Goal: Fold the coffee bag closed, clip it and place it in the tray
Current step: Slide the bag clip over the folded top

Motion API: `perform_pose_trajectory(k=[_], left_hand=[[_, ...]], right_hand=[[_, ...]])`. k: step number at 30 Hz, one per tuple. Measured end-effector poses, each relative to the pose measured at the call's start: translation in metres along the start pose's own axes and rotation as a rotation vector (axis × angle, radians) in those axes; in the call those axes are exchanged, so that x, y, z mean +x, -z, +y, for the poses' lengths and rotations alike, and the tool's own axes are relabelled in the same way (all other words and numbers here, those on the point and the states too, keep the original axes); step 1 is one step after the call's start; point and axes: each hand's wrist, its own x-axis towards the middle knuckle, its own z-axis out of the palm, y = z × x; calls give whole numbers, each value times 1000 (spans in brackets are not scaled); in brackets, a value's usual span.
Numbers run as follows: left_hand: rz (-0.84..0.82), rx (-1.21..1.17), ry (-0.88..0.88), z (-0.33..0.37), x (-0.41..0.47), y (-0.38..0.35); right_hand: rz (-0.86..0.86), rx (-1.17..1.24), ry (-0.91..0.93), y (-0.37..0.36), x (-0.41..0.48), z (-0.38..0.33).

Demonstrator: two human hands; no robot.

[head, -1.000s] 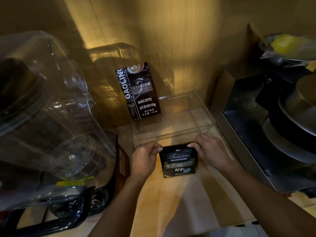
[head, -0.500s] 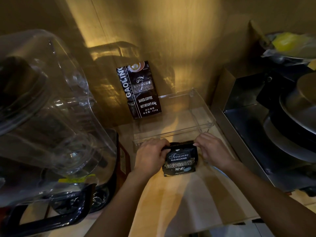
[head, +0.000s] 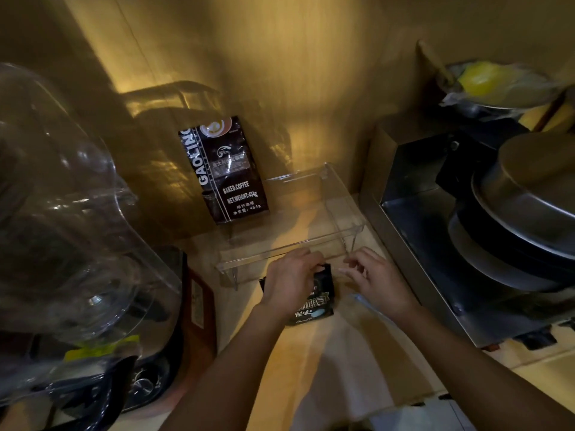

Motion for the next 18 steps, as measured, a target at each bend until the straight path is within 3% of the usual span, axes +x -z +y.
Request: perform_pose_trajectory(k=[9,18], left_hand=[[45,-63,54,3,2,-2],[28,-101,95,4,4,1]], right_hand=[[-170,-195,-99,-5,-41,70],[-324,-411,-286,-22,-53,83]])
